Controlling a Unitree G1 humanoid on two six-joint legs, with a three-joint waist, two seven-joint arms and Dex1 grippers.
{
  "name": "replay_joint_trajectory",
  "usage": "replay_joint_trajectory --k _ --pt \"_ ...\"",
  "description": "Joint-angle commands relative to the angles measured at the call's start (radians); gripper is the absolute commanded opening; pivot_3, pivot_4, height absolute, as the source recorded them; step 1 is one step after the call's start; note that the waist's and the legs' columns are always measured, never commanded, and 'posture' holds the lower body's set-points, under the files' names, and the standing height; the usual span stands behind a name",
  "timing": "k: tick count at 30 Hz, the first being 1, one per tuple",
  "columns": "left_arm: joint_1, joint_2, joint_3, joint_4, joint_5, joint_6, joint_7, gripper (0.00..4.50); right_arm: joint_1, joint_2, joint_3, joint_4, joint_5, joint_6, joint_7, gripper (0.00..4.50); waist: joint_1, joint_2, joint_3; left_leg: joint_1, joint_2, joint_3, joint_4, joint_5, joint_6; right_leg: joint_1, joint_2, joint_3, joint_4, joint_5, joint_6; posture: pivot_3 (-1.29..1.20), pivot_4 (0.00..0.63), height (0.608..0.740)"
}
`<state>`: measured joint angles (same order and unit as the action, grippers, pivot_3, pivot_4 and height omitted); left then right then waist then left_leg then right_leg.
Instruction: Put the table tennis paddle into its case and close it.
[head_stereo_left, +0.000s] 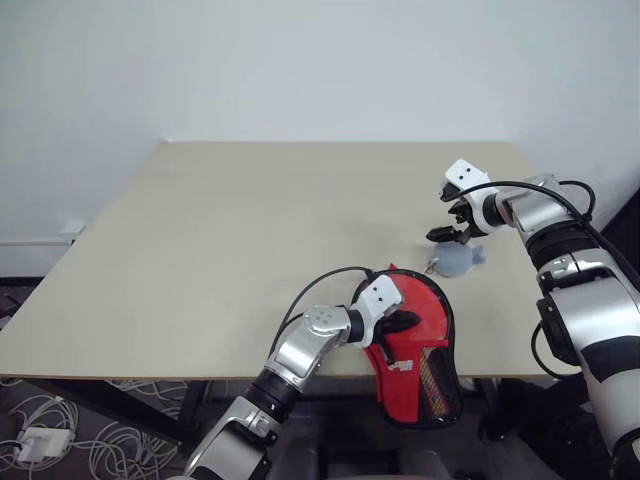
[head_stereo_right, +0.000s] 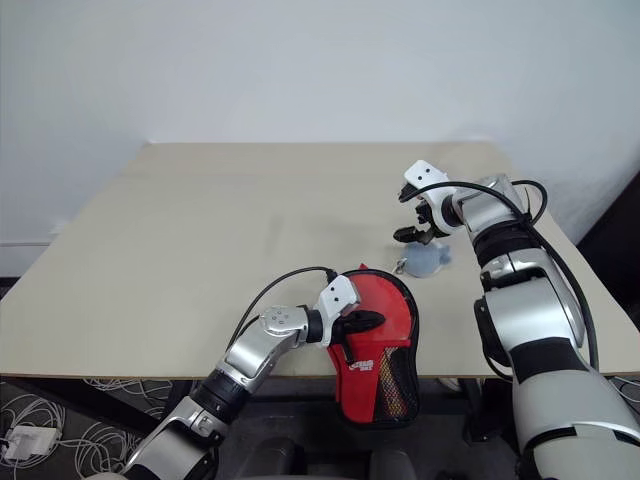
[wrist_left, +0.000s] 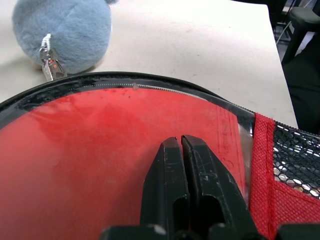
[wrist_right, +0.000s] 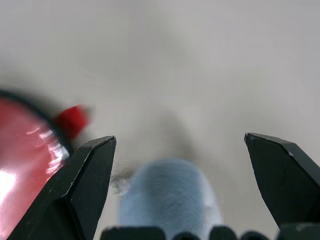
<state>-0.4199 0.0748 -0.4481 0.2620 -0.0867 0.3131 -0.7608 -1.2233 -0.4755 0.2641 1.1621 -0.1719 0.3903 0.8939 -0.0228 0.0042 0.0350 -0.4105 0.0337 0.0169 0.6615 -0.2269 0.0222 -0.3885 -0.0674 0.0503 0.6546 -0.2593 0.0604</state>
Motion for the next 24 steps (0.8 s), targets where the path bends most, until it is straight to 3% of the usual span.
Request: replay_joint_trajectory --k 1,10,17,24 --pt "0.022 0.009 -0.008 0.031 0.028 0.026 0.015 0.0 -0.039 0.017 -0.031 0.064 -0.014 -0.07 -0.097 4.46 -0.001 0.0 0.0 0.0 0.0 0.0 0.0 0.0 0.0 0.0 0.0 0.0 0.0 0.0 0.0 0.0 0.0 0.74" --pt "0.041 0.014 -0.011 0.005 0.025 0.039 0.027 0.0 -0.015 0.029 -0.057 0.149 -0.046 -0.119 -0.227 4.46 -0.005 0.001 0.0 0.0 0.0 0.001 0.0 0.0 0.0 0.0 0.0 0.001 0.0 0.0 0.0 0.0 0.0 0.74" --pt "0.047 0.013 -0.014 -0.003 0.023 0.045 0.031 0.0 0.008 0.003 -0.026 0.15 -0.098 -0.145 -0.17 4.46 -0.013 0.001 -0.001 0.0 0.0 0.0 -0.001 0.0 0.0 0.0 0.0 0.001 0.0 0.0 0.0 0.0 0.0 0.74" --pt "0.047 0.009 -0.016 -0.002 0.023 0.044 0.034 0.0 0.03 -0.042 0.031 0.128 -0.144 -0.163 -0.005 4.46 -0.015 0.002 -0.001 0.001 0.0 0.0 0.0 0.0 0.0 0.0 0.0 0.001 0.0 0.0 0.0 0.0 0.0 0.74"
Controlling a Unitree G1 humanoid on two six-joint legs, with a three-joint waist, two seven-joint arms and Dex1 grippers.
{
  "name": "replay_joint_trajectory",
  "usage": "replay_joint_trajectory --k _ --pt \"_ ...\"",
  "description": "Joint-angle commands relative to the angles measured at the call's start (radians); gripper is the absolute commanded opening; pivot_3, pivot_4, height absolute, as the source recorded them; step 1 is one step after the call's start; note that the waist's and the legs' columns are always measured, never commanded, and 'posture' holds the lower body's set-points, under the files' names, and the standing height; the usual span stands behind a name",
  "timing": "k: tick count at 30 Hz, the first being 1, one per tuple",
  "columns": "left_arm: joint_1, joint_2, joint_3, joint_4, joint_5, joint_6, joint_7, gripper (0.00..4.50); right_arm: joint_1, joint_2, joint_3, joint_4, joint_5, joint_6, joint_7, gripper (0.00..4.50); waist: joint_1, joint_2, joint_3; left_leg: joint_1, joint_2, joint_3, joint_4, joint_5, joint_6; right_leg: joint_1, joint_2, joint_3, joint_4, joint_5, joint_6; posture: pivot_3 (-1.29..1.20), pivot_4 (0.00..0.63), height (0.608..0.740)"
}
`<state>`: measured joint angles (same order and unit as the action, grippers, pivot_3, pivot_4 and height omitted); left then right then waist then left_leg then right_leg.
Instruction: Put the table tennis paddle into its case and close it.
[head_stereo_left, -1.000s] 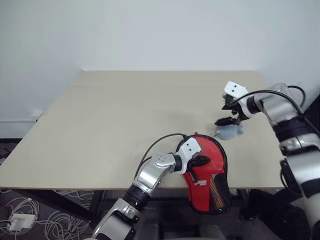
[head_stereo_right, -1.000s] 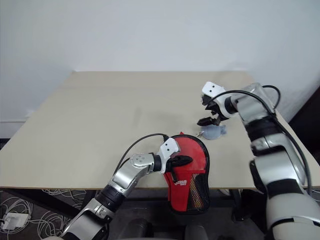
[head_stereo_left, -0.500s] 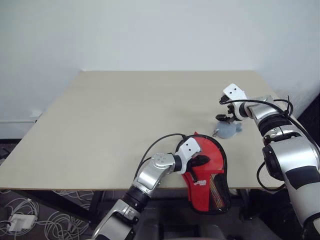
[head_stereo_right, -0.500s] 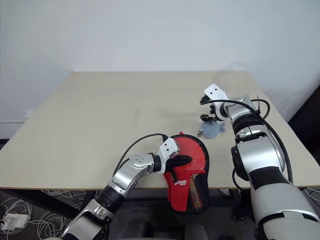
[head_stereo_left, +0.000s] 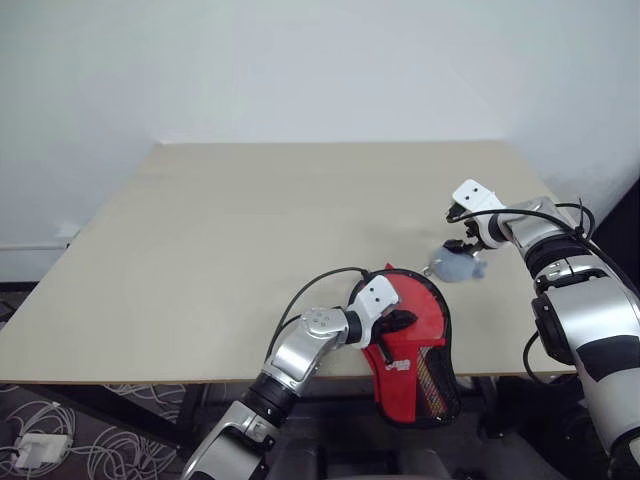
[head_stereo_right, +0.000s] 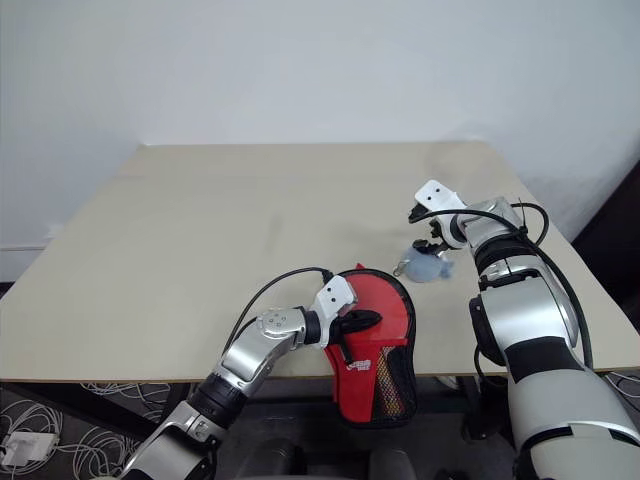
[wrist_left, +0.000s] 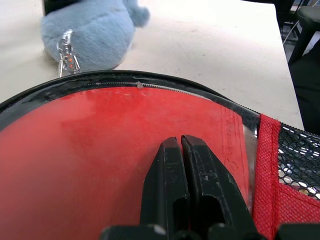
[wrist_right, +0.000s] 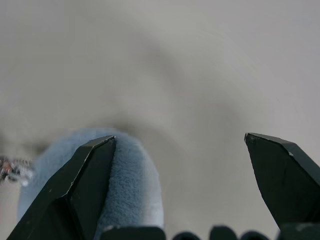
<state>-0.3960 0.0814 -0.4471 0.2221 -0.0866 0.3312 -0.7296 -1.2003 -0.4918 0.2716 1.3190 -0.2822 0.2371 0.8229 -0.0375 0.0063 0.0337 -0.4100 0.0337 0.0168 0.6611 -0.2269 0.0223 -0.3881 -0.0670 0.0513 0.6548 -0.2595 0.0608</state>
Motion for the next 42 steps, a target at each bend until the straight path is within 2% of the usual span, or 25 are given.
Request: replay_joint_trajectory --k 1,7,16,24,31,33,39,42 --pt "0.024 0.002 -0.017 0.038 0.022 0.027 0.002 0.0 0.011 -0.035 0.034 -0.036 -0.04 -0.013 0.103 4.46 0.0 0.0 0.0 0.0 0.0 0.0 0.0 0.0 0.0 0.0 0.0 0.0 0.0 0.0 0.0 0.0 0.0 0.74" --pt "0.023 -0.005 -0.021 0.043 0.021 0.029 0.0 0.0 0.043 -0.083 0.078 -0.09 -0.059 -0.016 0.296 4.46 0.0 0.0 -0.001 0.001 0.0 0.0 0.0 0.0 0.0 0.001 0.0 0.0 0.0 0.0 0.0 0.0 0.0 0.74" --pt "0.018 -0.01 -0.018 0.05 0.022 0.022 -0.002 0.0 0.101 -0.09 0.081 -0.207 -0.027 0.042 0.483 4.46 0.0 0.001 -0.001 0.001 0.0 -0.001 0.001 0.0 0.0 0.002 0.0 -0.001 -0.001 0.0 0.0 0.0 0.0 0.74" --pt "0.018 -0.006 -0.017 0.048 0.024 0.023 0.002 0.0 0.164 -0.064 0.072 -0.29 -0.025 0.104 0.477 4.46 0.0 0.001 -0.001 0.001 0.0 -0.001 0.001 0.0 0.0 0.002 0.0 -0.001 -0.001 0.0 0.0 0.0 0.0 0.74" --pt "0.018 -0.004 -0.013 0.049 0.022 0.027 0.004 0.0 0.154 -0.065 0.06 -0.28 -0.027 0.12 0.431 4.46 0.0 0.001 -0.001 0.001 0.0 -0.001 0.001 0.0 0.0 0.002 0.0 -0.001 0.0 0.0 0.0 0.0 0.0 0.74" --pt "0.016 -0.004 -0.011 0.053 0.023 0.024 0.005 0.0 0.145 -0.069 0.054 -0.273 -0.025 0.121 0.421 3.94 0.0 0.001 -0.001 0.001 0.0 -0.001 0.001 0.0 0.0 0.002 0.0 -0.001 0.0 0.0 0.0 0.0 0.0 0.74" --pt "-0.014 0.002 0.001 0.092 0.03 -0.004 0.003 0.0 0.123 -0.08 0.05 -0.273 -0.019 0.117 0.432 1.87 0.001 0.001 -0.001 0.001 0.0 -0.001 0.001 0.0 0.0 0.002 0.0 -0.001 0.0 0.0 0.0 0.0 0.0 0.74" --pt "-0.029 0.006 0.008 0.113 0.031 -0.017 0.002 0.0 0.124 -0.086 0.043 -0.292 -0.006 0.105 0.452 1.03 0.001 0.001 -0.001 0.001 0.0 -0.001 0.001 0.0 0.0 0.002 0.0 -0.001 0.0 0.0 0.0 0.0 0.0 0.74"
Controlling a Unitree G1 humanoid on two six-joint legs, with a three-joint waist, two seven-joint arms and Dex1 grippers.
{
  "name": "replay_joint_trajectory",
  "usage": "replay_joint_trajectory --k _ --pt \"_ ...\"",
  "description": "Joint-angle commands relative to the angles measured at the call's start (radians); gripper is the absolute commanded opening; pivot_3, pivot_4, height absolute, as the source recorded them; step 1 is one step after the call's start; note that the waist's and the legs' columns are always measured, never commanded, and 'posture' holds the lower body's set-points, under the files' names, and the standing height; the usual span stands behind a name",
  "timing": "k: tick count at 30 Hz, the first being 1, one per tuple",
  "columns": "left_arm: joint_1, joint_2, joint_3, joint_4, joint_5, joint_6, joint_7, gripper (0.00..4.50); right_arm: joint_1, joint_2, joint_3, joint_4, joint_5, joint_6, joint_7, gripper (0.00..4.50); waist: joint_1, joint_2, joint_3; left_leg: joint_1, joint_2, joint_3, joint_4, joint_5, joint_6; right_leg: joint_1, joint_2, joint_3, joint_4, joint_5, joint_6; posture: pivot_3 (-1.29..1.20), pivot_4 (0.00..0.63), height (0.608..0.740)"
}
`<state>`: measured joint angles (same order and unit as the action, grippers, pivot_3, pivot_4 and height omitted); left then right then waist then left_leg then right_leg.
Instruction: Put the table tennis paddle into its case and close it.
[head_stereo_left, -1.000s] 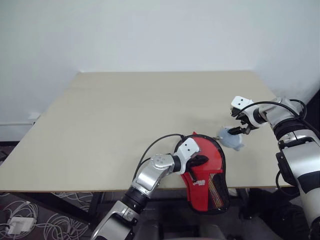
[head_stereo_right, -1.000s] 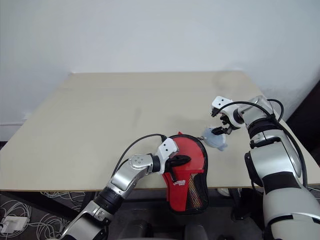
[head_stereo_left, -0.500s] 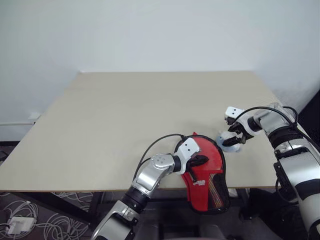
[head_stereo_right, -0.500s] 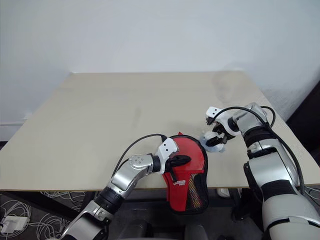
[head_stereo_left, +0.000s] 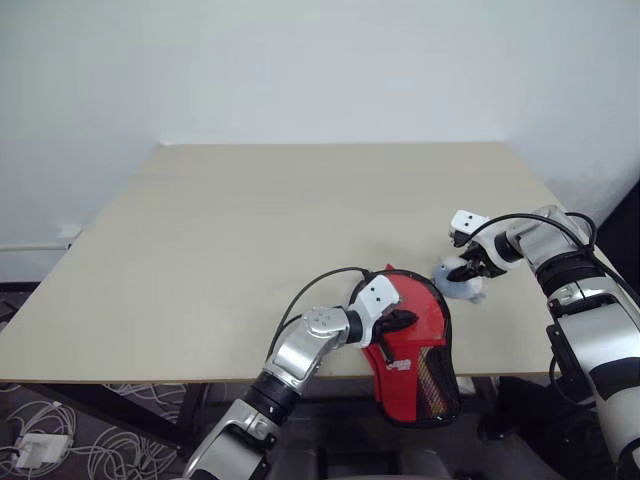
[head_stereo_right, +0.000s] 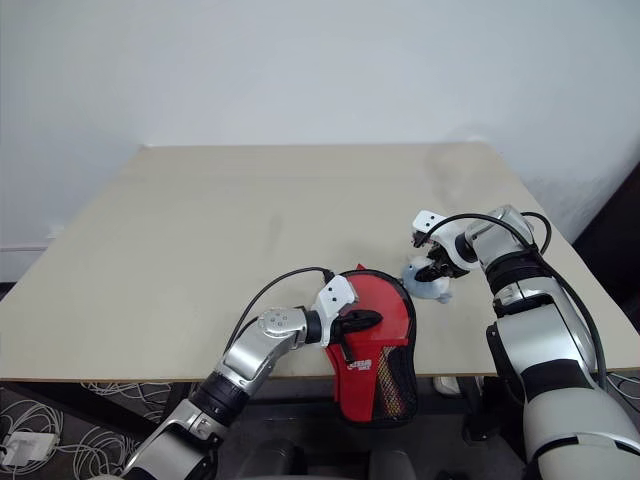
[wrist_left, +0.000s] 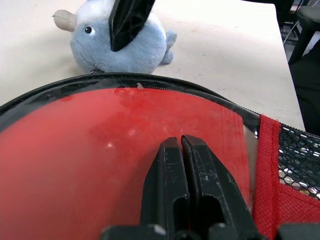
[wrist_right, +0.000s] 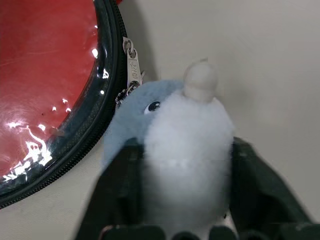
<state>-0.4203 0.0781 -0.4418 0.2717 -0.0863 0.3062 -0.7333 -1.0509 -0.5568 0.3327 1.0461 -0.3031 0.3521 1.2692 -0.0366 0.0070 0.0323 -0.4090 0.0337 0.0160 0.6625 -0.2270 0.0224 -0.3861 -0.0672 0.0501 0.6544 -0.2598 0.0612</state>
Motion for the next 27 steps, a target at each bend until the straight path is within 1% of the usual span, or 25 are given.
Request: replay_joint_trajectory --k 1,3,5,7,9,13,19,27 --pt "-0.009 0.01 0.005 0.069 0.029 0.006 0.004 0.0 -0.022 -0.025 -0.016 -0.032 0.018 -0.017 0.018 0.79 -0.001 0.0 0.0 0.0 0.0 0.0 0.0 0.0 0.0 0.0 0.0 0.0 0.0 0.0 0.0 0.0 0.0 0.74" --pt "-0.019 0.014 0.01 0.085 0.028 -0.002 0.001 0.0 -0.015 -0.031 -0.014 -0.06 0.027 -0.031 0.042 0.45 -0.002 0.0 0.0 0.0 0.0 0.0 0.0 0.0 0.0 0.0 0.0 0.0 0.0 0.0 0.0 0.0 0.0 0.74" --pt "-0.028 0.02 0.012 0.103 0.032 -0.009 -0.003 0.0 -0.001 -0.036 -0.021 -0.115 0.045 -0.048 0.071 0.36 -0.003 0.0 0.0 0.0 0.0 0.0 0.0 0.0 0.0 -0.001 0.0 0.0 0.0 0.0 0.0 0.0 0.0 0.74" --pt "-0.038 0.025 0.013 0.12 0.037 -0.013 -0.004 0.0 0.018 -0.04 -0.037 -0.174 0.071 -0.085 0.084 0.35 -0.006 0.0 0.0 0.0 0.0 0.0 0.0 0.0 0.0 -0.001 0.0 0.0 0.001 0.0 0.0 0.0 0.0 0.74" --pt "-0.05 0.027 0.02 0.144 0.04 -0.021 -0.002 0.0 0.045 -0.05 -0.04 -0.244 0.097 -0.077 0.128 0.35 -0.01 0.0 0.0 0.0 0.0 0.0 0.0 0.0 0.0 -0.001 0.0 0.0 0.001 0.0 0.0 0.0 0.0 0.74" --pt "-0.066 0.034 0.025 0.169 0.041 -0.036 -0.009 0.0 0.131 -0.107 -0.015 -0.393 0.104 -0.084 0.189 0.35 -0.01 0.0 0.0 -0.001 0.0 -0.001 -0.001 0.0 0.0 -0.001 0.0 0.0 0.0 0.0 0.0 0.0 0.0 0.74" --pt "-0.068 0.038 0.026 0.176 0.04 -0.042 -0.013 0.0 0.205 -0.154 -0.014 -0.502 0.105 -0.063 0.199 0.35 -0.01 0.0 0.0 0.0 0.0 0.0 -0.001 0.0 0.0 -0.002 0.0 0.0 0.001 0.0 0.0 0.0 0.0 0.74" --pt "-0.053 0.035 0.016 0.164 0.044 -0.039 -0.014 0.0 0.28 -0.21 -0.017 -0.591 0.122 -0.037 0.199 0.35 -0.01 -0.001 0.0 -0.001 0.0 0.0 -0.001 0.0 0.0 -0.001 0.0 0.0 0.0 0.0 0.0 0.0 0.0 0.74"
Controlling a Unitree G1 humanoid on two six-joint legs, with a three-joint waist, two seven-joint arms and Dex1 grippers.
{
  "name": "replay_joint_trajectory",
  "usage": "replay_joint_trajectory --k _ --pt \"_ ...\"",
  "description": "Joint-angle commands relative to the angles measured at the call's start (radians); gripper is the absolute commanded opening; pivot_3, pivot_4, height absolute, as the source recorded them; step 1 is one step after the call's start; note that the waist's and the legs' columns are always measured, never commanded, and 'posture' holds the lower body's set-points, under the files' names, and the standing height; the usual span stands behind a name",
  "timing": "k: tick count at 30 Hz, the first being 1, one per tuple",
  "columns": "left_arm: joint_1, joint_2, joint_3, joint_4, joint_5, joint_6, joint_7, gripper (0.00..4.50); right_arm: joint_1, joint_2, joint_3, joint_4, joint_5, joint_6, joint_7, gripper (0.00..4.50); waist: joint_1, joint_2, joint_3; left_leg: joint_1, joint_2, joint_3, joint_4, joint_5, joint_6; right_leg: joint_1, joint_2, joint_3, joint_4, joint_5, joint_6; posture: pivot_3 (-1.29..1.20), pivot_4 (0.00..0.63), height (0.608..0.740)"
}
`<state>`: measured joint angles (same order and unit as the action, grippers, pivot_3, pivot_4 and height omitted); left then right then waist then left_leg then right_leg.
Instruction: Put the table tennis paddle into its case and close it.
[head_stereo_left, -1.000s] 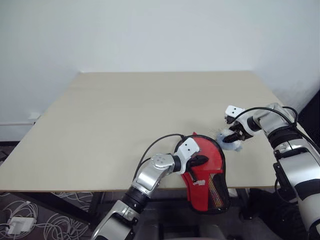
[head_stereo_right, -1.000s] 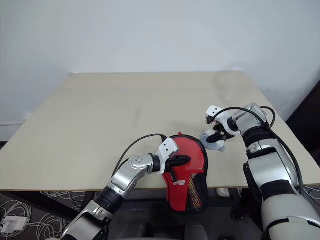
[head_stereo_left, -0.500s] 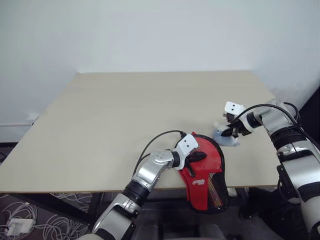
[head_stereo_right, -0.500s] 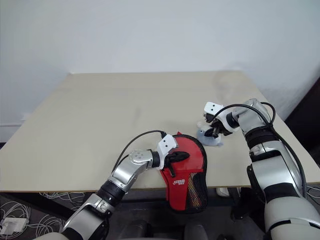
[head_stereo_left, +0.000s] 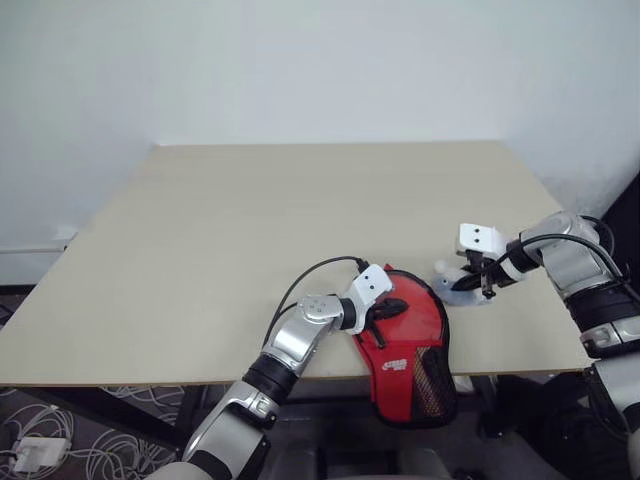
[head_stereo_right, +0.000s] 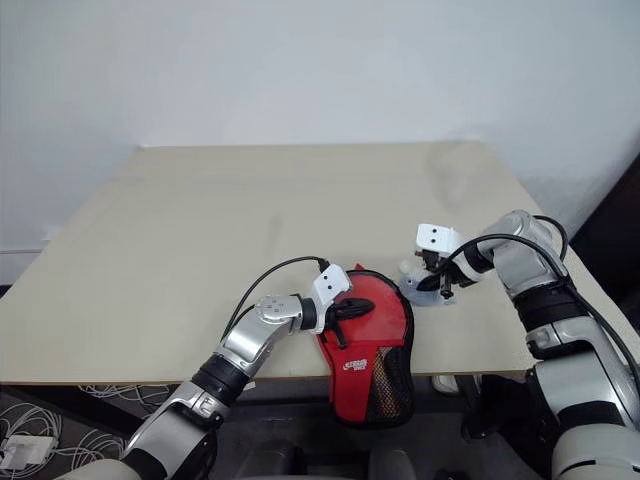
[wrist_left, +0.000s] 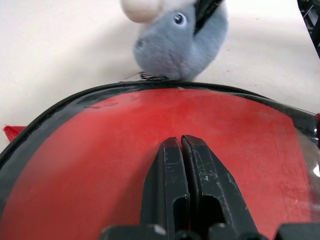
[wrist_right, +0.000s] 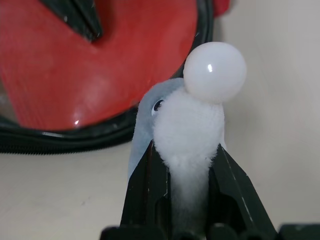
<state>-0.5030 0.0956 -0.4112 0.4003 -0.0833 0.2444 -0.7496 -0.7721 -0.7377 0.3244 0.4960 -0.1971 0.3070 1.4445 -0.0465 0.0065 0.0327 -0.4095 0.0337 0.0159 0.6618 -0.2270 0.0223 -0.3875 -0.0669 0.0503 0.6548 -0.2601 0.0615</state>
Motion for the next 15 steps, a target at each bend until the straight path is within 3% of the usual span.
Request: replay_joint_trajectory --k 1,15 --pt "0.033 0.018 -0.018 0.034 0.044 0.022 0.001 0.0 0.005 -0.036 -0.008 -0.044 0.015 0.007 0.021 0.35 0.0 0.0 0.0 0.0 0.0 0.0 0.0 0.0 0.0 0.0 0.0 0.0 0.0 0.0 0.0 0.0 0.0 0.74" --pt "0.055 0.008 -0.021 0.009 0.051 0.032 -0.012 0.0 0.056 -0.164 -0.034 -0.055 0.045 -0.041 0.05 0.35 0.0 -0.001 0.0 0.0 0.0 0.0 0.0 0.0 0.0 0.0 0.0 0.0 -0.001 0.0 0.0 0.0 0.0 0.74"
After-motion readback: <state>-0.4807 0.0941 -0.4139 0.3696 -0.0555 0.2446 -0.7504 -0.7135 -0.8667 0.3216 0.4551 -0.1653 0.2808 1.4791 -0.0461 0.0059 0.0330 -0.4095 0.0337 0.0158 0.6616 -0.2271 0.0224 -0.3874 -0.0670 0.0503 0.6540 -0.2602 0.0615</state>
